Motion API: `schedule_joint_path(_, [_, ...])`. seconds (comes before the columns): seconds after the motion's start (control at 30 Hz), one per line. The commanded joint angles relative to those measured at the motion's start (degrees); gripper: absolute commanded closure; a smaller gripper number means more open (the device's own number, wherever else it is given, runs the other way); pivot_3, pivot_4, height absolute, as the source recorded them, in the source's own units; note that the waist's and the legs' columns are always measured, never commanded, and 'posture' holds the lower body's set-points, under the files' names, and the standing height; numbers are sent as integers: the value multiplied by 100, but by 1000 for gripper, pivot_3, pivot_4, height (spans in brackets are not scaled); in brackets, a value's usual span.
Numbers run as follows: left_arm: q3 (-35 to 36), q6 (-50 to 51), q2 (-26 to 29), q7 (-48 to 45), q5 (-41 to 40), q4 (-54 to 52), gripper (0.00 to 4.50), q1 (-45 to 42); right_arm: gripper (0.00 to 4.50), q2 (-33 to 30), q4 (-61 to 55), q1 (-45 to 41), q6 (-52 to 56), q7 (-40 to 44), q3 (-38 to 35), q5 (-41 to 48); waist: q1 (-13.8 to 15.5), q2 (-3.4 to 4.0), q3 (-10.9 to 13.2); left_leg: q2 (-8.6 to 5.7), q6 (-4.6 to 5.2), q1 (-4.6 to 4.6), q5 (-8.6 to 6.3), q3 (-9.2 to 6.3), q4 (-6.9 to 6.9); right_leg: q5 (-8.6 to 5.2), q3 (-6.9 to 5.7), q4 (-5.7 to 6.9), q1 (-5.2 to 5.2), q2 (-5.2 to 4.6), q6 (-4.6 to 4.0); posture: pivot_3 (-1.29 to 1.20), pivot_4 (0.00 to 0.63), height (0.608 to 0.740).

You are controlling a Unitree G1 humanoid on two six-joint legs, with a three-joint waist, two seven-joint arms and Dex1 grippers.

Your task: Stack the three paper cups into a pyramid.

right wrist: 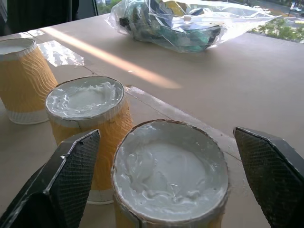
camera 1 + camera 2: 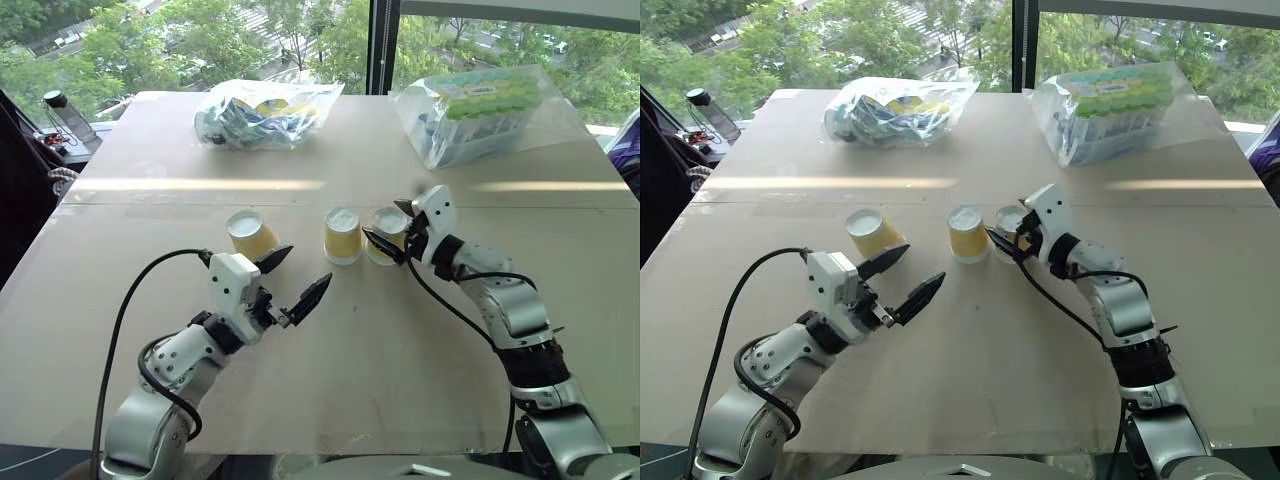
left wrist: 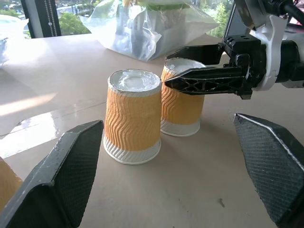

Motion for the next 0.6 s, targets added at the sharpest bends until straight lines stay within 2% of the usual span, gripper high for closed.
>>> schedule_joint_path(0.03, [188, -310, -249, 253, 94, -241, 0, 168, 27, -445, -545, 249, 23, 489, -360, 360, 0, 0, 0, 0, 0, -2, 0, 0, 0, 0, 0, -2, 0, -2, 0, 0, 150, 740])
schedule_joint_path(0.2, [177, -657, -642, 725, 670, 16, 0, 476, 27, -1030, -981, 678, 48, 1093, -647, 835, -14, -1, 0, -2, 1, 0, -1, 3, -1, 0, 0, -5, 1, -1, 0, 0, 150, 740])
schedule_joint_path(0.37, [581, -1126, -1021, 1235, 1044, 177, 0, 510, 27, -1540, -1519, 1277, -121, 2055, -1218, 1738, 0, -2, 0, 1, 2, 0, -1, 0, 0, 0, -2, -7, 5, 3, 0, 0, 150, 740])
schedule_joint_path(0.5, [982, -1257, -1301, 1913, 1405, 404, 0, 244, 27, -1688, -1459, 1652, -718, 2768, -1613, 2115, 21, -10, -4, 0, 2, 3, -1, -1, 5, 0, -9, -8, 16, 3, 1, 0, 150, 740])
schedule_joint_path(0.6, [1051, -1075, -1290, 2050, 1519, 701, 0, 80, 27, -1721, -1451, 1730, -833, 2993, -1709, 2312, 11, -12, -5, -1, 2, 11, -1, 1, 7, 0, -6, -7, 22, 3, 2, 0, 150, 740])
